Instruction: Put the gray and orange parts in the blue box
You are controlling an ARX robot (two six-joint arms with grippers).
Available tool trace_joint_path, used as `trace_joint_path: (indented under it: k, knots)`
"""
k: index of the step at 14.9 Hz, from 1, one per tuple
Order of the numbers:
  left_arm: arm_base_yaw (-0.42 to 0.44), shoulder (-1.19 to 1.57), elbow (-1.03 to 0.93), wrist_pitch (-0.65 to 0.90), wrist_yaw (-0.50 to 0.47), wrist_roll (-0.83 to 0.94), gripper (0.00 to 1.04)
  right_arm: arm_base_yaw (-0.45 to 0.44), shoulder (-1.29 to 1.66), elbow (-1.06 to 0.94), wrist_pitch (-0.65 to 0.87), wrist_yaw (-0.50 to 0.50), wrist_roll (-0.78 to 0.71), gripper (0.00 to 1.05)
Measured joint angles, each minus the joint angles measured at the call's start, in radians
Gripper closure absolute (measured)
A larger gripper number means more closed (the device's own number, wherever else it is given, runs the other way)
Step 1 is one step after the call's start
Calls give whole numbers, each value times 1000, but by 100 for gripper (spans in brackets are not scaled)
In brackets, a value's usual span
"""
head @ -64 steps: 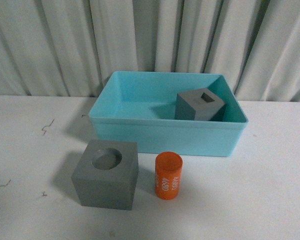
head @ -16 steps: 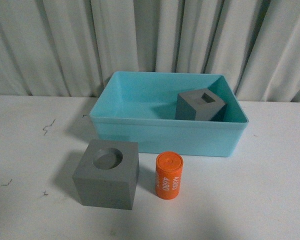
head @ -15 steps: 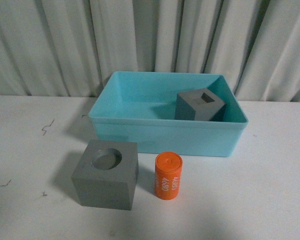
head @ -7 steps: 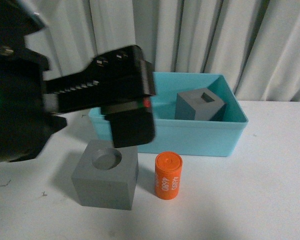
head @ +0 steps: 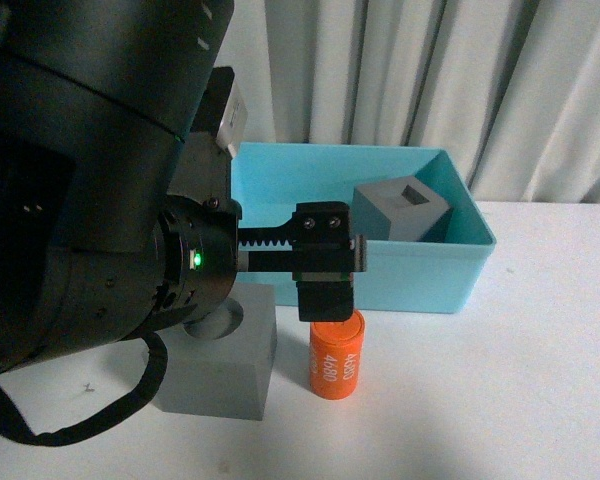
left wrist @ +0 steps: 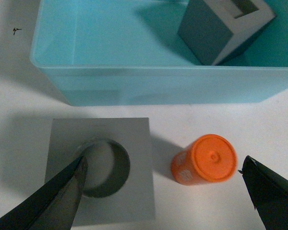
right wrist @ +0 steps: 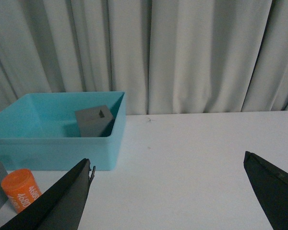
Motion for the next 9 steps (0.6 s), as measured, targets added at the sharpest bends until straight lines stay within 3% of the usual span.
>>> trace_joint_path:
  k: [2,4,9]
  knots:
    - [33,53,8,27,-4,31,7,0,0,0,0,0,0,6]
    - [127,100,10,77,3,122,7,0,0,0,0,0,0,6]
    - [147,113,-27,98,47,184,7,0,0,0,0,0,0,6]
